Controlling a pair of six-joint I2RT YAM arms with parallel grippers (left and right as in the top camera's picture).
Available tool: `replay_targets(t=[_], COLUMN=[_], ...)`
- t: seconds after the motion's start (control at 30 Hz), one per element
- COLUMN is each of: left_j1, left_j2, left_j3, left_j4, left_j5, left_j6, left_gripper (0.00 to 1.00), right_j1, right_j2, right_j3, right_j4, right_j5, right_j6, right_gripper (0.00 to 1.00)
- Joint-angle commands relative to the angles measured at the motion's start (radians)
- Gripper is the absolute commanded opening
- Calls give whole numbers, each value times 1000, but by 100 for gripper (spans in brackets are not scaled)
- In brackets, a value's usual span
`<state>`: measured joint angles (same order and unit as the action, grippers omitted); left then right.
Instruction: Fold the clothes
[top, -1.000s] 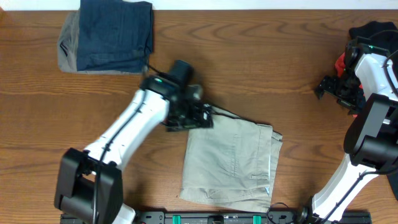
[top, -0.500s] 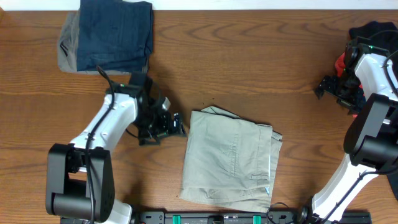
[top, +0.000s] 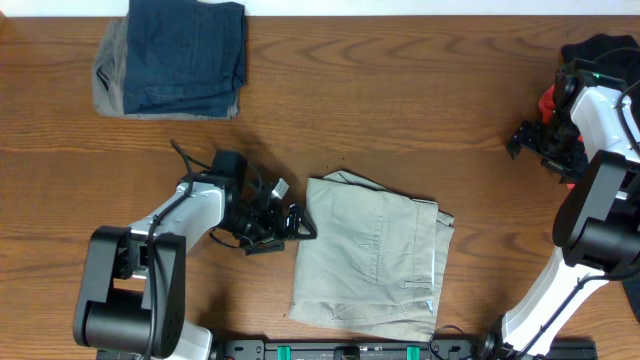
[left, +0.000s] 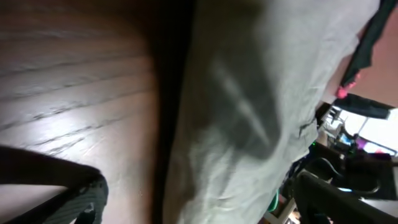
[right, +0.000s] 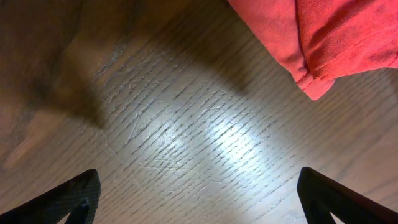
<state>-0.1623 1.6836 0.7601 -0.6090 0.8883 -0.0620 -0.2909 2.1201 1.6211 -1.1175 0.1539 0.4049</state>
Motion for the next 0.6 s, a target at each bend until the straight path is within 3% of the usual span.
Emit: replay_targets(t=[0.0, 0.13, 0.33, 0.47, 0.57], left_j1=[-21, -57, -123, -149, -151], left_j2=[3, 3, 3, 3, 3], left_j3=[-37, -37, -37, -37, -37], left_j4=[29, 64, 152, 189, 196], left_j5=[50, 55, 54, 52, 18], left_j6=[16, -23, -117, -143, -143], left_gripper=[93, 85, 82, 72, 59], right_j1=[-3, -3, -3, -3, -3], right_j2=[1, 1, 1, 1, 1], right_j3=[15, 15, 15, 15, 15], right_j4=[0, 0, 0, 0, 0], right_j5=[10, 10, 10, 10, 10], right_j6=[-1, -1, -1, -1, -1], right_gripper=[99, 99, 99, 99, 99])
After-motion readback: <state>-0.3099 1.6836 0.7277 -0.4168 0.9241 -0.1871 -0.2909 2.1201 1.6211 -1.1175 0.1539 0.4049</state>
